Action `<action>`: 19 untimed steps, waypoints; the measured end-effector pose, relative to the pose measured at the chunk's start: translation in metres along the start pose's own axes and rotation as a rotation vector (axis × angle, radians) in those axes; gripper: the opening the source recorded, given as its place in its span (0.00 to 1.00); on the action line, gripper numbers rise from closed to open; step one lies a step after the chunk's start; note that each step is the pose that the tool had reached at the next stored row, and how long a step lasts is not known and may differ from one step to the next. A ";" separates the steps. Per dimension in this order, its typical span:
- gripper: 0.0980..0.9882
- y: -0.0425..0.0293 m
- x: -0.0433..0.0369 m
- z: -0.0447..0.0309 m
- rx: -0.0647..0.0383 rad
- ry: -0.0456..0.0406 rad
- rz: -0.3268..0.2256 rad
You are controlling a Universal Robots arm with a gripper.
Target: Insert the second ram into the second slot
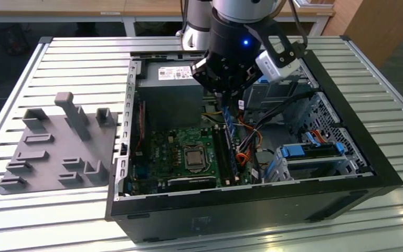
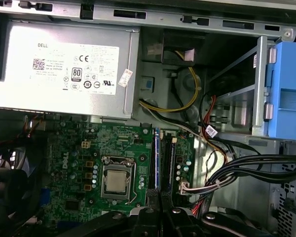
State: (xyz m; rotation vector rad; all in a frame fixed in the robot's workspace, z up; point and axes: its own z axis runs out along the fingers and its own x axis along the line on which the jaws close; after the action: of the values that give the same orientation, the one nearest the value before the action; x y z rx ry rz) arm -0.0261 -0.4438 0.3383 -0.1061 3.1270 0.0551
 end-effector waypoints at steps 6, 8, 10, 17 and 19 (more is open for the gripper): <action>0.04 -0.0001 0.0000 0.0016 0.000 0.0000 0.000; 0.04 -0.0001 0.0000 0.0021 0.000 -0.0001 0.000; 0.04 -0.0001 0.0001 0.0026 0.000 -0.0001 0.000; 0.04 -0.0002 0.0001 0.0044 0.000 -0.0001 0.000; 0.04 -0.0002 0.0001 0.0050 0.000 0.0000 0.000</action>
State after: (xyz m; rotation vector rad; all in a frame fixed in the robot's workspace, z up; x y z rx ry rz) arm -0.0261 -0.4438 0.3333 -0.1060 3.1270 0.0553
